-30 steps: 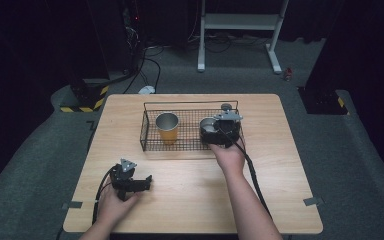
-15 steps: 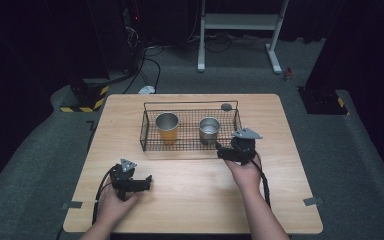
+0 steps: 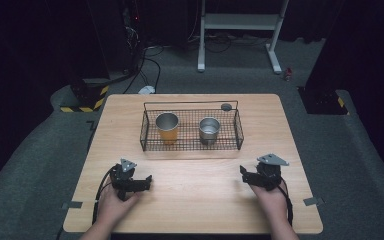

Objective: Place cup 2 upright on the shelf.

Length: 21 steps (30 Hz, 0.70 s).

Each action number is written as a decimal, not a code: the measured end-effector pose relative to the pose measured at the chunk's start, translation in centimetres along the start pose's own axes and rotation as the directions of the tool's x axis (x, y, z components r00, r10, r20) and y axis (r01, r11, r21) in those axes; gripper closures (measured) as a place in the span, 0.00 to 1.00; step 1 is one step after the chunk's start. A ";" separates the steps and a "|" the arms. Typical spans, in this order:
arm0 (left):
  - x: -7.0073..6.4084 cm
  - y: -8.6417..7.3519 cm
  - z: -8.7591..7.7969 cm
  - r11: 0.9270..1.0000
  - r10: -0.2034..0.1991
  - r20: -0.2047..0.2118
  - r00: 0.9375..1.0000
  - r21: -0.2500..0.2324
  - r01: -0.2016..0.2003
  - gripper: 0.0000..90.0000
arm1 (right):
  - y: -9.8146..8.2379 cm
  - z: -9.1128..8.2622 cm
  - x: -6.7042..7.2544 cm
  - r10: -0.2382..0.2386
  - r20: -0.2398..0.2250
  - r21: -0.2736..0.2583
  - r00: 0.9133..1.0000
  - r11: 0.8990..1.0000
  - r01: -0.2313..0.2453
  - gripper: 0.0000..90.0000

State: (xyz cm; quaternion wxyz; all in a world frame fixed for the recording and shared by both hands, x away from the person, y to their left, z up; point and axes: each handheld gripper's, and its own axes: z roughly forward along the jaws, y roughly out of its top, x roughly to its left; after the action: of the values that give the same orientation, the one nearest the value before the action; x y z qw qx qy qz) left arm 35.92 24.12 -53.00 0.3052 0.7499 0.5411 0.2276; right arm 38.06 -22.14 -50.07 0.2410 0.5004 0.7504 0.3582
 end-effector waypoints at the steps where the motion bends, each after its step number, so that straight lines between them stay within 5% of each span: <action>1: 0.0 0.0 0.0 1.000 0.000 0.000 1.000 0.000 0.000 0.00 | -0.6 0.0 -0.3 -0.001 0.005 0.017 1.000 1.000 0.001 0.15; 6: 0.0 0.0 0.0 1.000 -0.001 0.002 1.000 0.001 0.001 0.00 | -3.1 -0.1 -1.3 -0.005 0.017 0.104 1.000 0.995 0.004 0.15; 21: 0.1 0.0 0.0 1.000 -0.014 -0.012 1.000 -0.002 0.014 0.00 | -3.1 -0.1 -1.2 0.020 0.050 0.107 0.999 0.994 -0.025 0.15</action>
State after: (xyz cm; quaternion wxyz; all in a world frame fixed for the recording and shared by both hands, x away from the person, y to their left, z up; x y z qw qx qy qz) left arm 35.99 24.23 -53.01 0.3044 0.7443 0.5479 0.2304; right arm 36.61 -24.00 -52.45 0.2280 0.5297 0.7568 0.3077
